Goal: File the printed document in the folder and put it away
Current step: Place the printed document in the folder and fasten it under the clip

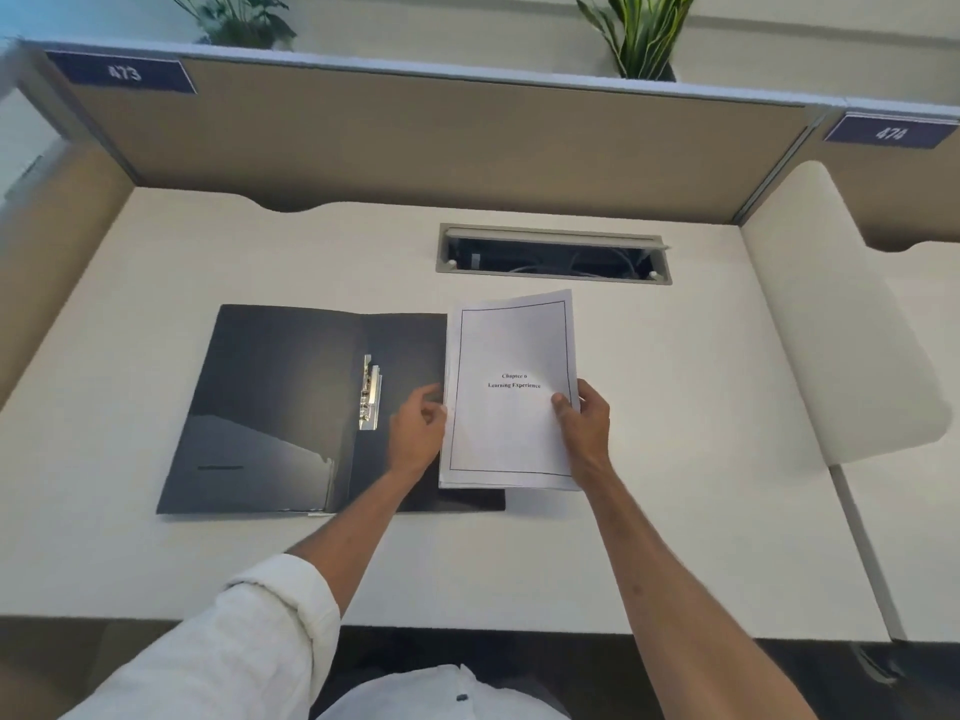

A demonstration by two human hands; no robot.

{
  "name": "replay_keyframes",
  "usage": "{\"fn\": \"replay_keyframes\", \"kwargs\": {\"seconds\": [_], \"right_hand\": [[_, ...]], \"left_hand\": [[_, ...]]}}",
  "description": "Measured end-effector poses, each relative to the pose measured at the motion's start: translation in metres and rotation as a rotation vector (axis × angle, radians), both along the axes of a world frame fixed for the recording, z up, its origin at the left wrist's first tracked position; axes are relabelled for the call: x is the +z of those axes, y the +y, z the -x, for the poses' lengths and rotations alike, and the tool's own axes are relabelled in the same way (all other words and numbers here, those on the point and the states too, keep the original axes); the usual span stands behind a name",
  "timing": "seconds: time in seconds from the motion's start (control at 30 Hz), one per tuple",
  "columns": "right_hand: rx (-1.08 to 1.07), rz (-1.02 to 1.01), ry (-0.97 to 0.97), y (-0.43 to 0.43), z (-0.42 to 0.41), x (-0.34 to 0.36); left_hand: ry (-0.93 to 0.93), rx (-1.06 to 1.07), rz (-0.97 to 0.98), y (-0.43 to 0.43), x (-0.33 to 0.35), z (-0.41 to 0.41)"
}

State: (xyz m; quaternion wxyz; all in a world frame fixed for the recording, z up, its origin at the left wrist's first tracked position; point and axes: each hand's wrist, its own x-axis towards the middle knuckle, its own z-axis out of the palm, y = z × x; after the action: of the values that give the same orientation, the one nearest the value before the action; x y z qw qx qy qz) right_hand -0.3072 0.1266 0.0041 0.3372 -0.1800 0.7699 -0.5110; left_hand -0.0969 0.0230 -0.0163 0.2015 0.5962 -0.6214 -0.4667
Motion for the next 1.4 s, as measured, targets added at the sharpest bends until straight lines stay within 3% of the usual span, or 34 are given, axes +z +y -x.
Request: {"fn": "replay_keyframes", "kwargs": {"seconds": [0.43, 0.9, 1.0, 1.2, 1.4], "right_hand": [[0.045, -0.088, -0.089, -0.045, -0.087, -0.032], [-0.018, -0.115, -0.148, -0.06, -0.109, -0.044], [0.031, -0.188, -0.077, -0.061, -0.108, -0.041], [0.209, -0.459, 0.24, -0.075, -0.107, -0.03], [0.259, -0.508, 0.461, -0.073, -0.102, -0.034]], "left_hand": [[-0.222, 0.148, 0.025, -0.014, -0.01, -0.103], [-0.23, 0.07, 0.026, -0.027, -0.016, -0.119], [-0.24, 0.068, 0.029, -0.027, -0.017, -0.117], [-0.269, 0.078, 0.036, -0.023, -0.018, -0.111], [-0.283, 0.08, 0.07, -0.02, -0.019, -0.106]]}}
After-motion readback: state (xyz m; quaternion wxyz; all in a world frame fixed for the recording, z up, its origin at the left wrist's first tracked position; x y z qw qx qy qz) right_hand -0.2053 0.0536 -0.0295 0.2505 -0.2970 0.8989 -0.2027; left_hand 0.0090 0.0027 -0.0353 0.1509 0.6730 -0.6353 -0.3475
